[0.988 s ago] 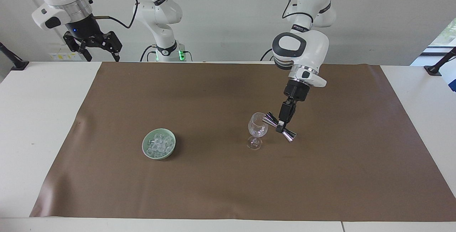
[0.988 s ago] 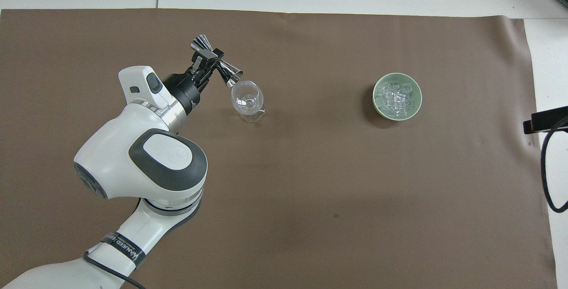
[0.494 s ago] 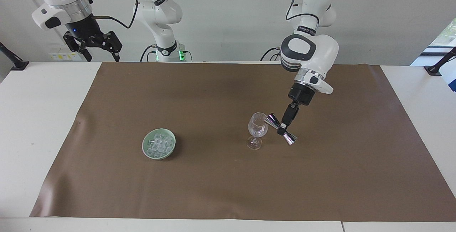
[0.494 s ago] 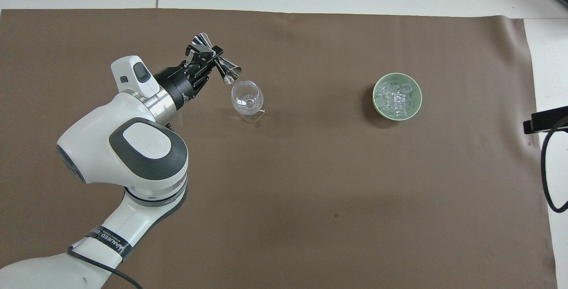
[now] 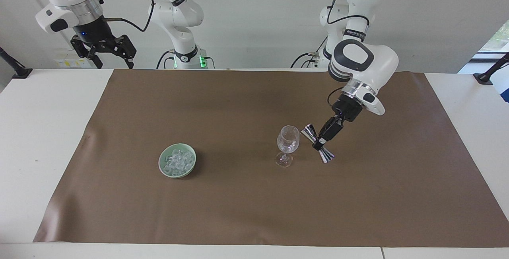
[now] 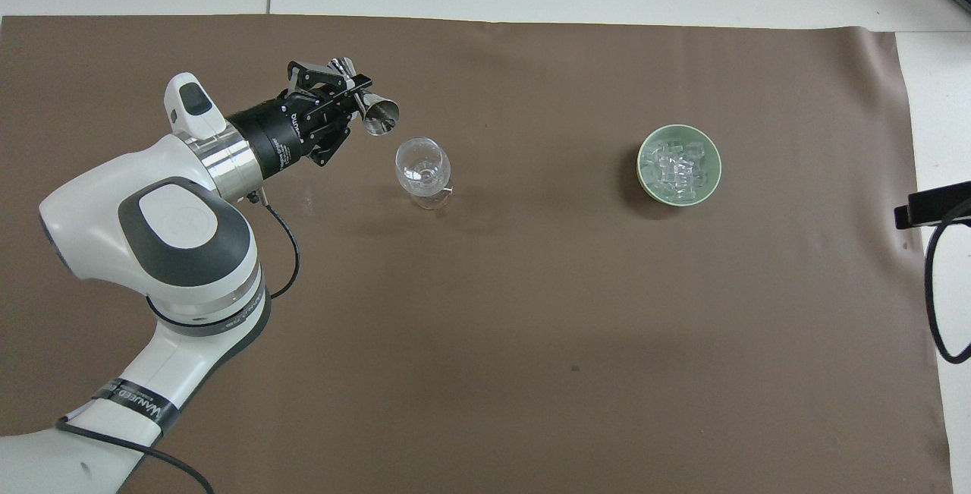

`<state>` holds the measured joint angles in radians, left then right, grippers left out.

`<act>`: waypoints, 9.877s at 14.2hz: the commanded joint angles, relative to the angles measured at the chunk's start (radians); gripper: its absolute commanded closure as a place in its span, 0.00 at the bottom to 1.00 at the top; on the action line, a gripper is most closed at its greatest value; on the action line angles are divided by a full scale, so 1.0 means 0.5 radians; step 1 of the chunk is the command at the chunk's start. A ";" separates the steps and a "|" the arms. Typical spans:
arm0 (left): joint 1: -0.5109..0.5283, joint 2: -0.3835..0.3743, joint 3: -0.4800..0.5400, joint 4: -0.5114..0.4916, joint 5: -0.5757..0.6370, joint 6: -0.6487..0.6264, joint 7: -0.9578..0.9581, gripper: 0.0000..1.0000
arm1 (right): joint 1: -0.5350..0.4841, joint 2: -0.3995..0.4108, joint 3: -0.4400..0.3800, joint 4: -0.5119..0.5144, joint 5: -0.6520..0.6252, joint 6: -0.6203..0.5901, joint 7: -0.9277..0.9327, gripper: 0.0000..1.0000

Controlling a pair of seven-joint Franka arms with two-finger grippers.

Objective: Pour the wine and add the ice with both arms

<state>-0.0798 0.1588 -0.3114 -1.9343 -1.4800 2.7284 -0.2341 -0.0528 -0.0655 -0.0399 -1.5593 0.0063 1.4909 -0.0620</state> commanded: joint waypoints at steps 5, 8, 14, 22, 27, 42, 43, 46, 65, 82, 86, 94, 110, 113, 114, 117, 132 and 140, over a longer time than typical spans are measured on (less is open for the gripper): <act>0.251 -0.115 0.012 -0.086 0.036 -0.501 -0.596 1.00 | -0.005 -0.004 -0.003 -0.005 0.030 -0.012 -0.060 0.00; 0.389 -0.130 0.015 -0.095 0.177 -0.740 -0.819 1.00 | -0.005 -0.004 -0.003 -0.005 0.030 -0.012 -0.060 0.00; 0.647 -0.118 0.012 -0.068 0.539 -1.176 -1.243 1.00 | -0.005 -0.004 -0.003 -0.005 0.030 -0.012 -0.057 0.00; 0.945 0.035 0.009 -0.061 0.705 -1.514 -1.443 1.00 | -0.005 -0.004 -0.003 -0.005 0.030 -0.012 -0.060 0.00; 1.034 0.130 0.012 -0.061 0.708 -1.585 -1.449 1.00 | -0.005 -0.004 -0.003 -0.005 0.030 -0.012 -0.060 0.00; 1.411 0.633 -0.076 0.009 0.763 -1.754 -1.409 1.00 | -0.011 -0.004 -0.003 -0.005 0.030 -0.015 -0.057 0.00; 1.436 0.646 -0.092 0.009 0.760 -1.754 -1.406 1.00 | -0.011 -0.004 -0.003 -0.005 0.030 -0.012 -0.057 0.00; 1.448 0.664 -0.095 -0.003 0.714 -1.757 -1.373 1.00 | -0.011 -0.004 -0.003 -0.005 0.030 -0.015 -0.060 0.00; 1.485 0.710 -0.104 -0.040 0.690 -1.751 -1.185 0.99 | 0.320 0.545 0.031 -0.784 0.043 1.623 0.415 0.00; 1.491 0.719 -0.101 -0.034 0.693 -1.751 -1.182 0.43 | 0.369 0.809 0.031 -0.689 0.040 1.850 0.624 0.26; 1.491 0.719 -0.101 -0.028 0.693 -1.751 -1.185 0.00 | 0.363 0.812 0.031 -0.692 0.036 1.850 0.621 0.43; 1.555 0.750 -0.101 0.085 0.812 -1.830 -1.189 0.00 | 0.351 0.812 0.031 -0.692 0.027 1.850 0.603 0.63; 1.595 0.287 -0.181 0.491 1.601 -1.812 -0.766 0.00 | 0.464 0.610 0.150 -0.327 0.021 1.384 0.550 1.00; 1.571 0.143 -0.181 0.479 1.656 -1.787 -0.637 0.00 | 0.559 0.567 0.300 -0.256 0.018 1.338 0.572 1.00; 1.559 0.085 -0.181 0.472 1.677 -1.781 -0.612 0.00 | 0.611 0.551 0.325 -0.244 0.006 1.344 0.578 1.00; 1.513 -0.047 -0.181 0.478 1.794 -1.766 -0.596 0.00 | 0.829 0.539 0.335 -0.217 0.003 1.378 0.719 1.00; 1.181 -0.333 -0.184 0.537 2.564 -1.873 0.020 0.00 | 0.958 0.655 0.494 0.075 0.046 1.580 0.891 1.00; 1.020 -0.345 -0.258 0.583 2.828 -1.987 0.253 0.00 | 0.968 0.870 0.516 0.189 0.052 1.632 0.925 1.00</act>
<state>0.4944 -0.0058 -0.4682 -1.6524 -0.1037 1.7717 -0.1384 0.4387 0.3379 0.2031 -1.4922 0.0285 2.2909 0.3831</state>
